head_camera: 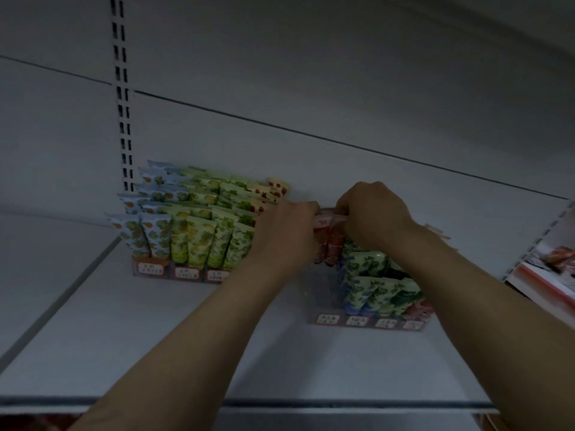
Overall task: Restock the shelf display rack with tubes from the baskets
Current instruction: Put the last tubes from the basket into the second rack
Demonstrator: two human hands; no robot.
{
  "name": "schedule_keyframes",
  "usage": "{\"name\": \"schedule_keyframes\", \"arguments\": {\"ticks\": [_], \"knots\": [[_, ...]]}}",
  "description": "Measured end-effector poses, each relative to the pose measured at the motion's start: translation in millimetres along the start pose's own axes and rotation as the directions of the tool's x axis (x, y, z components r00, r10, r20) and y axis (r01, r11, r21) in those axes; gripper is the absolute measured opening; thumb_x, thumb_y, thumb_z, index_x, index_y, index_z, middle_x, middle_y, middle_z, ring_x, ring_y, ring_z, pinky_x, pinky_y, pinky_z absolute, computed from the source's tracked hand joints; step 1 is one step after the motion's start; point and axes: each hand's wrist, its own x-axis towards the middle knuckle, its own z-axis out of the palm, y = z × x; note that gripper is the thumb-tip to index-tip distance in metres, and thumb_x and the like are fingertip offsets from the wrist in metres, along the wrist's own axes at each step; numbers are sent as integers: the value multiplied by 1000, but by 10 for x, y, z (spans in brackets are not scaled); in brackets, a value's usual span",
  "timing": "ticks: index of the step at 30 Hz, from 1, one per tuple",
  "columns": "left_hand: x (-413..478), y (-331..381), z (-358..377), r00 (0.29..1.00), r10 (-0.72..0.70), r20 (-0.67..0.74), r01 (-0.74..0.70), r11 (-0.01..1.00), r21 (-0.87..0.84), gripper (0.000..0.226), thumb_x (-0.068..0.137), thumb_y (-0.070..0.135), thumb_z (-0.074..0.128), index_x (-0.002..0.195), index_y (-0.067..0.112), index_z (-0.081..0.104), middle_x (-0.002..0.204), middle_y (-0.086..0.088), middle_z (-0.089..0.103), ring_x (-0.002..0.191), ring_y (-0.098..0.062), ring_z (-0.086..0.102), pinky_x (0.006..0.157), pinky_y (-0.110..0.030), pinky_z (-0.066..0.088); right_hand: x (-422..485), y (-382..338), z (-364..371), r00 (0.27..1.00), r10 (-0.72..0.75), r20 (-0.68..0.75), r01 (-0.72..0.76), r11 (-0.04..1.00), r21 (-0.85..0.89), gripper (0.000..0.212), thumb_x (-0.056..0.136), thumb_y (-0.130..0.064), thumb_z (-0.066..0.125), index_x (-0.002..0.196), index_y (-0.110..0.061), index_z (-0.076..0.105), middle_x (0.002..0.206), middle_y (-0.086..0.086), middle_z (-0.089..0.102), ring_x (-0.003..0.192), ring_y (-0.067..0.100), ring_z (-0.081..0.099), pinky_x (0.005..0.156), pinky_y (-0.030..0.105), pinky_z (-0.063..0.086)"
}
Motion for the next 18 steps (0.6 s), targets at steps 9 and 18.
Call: {"name": "schedule_keyframes", "arguments": {"ticks": [9,18], "knots": [[-9,22,-35,999,-2,45,2,1000,14,16,80,23,65,95,20,58,78,-1,53,83,-26,57,53,-30,26,40,79,125,999,-44,4,43,999,26,21,86,-21,62,98,-8,74,93,14,69,76,24,59,72,34,55],[53,34,-19,999,19,42,-20,999,25,10,78,21,67,87,22,62,80,-4,65,78,-26,61,52,-28,29,4,147,108,997,-77,4,77,992,101,20,89,-22,60,91,-9,76,87,13,71,75,22,60,69,30,50]]}}
